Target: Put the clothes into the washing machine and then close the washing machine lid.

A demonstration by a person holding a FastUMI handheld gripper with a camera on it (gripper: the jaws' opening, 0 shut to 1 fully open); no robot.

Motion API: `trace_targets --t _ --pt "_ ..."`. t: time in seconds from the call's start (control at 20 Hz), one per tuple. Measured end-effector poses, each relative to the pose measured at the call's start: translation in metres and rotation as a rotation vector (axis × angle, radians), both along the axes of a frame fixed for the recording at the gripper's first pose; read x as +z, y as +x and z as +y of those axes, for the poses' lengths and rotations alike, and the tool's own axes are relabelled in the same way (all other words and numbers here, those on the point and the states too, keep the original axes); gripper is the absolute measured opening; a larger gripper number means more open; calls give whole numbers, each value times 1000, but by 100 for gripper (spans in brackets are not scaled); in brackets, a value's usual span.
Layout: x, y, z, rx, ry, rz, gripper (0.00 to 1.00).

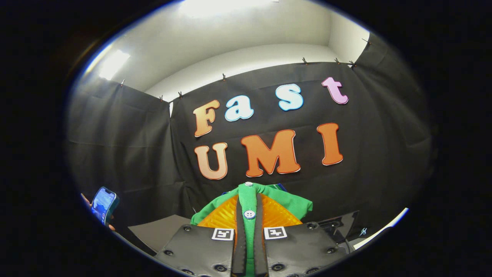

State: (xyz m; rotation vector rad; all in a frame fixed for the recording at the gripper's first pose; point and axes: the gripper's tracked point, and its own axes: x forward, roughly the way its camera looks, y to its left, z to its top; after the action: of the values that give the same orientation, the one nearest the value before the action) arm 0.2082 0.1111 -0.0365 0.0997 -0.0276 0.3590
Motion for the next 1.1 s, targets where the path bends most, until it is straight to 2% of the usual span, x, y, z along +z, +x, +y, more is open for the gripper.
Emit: trace_targets --t 0.15,0.35,0.65,1.1 --pt "-20 10 -36 -18 -18 38 15" --pt "-75 28 -71 -44 -43 141 15" --pt "-186 51 -91 -42 -61 322 15" --pt "-370 83 -93 -78 -155 570 16"
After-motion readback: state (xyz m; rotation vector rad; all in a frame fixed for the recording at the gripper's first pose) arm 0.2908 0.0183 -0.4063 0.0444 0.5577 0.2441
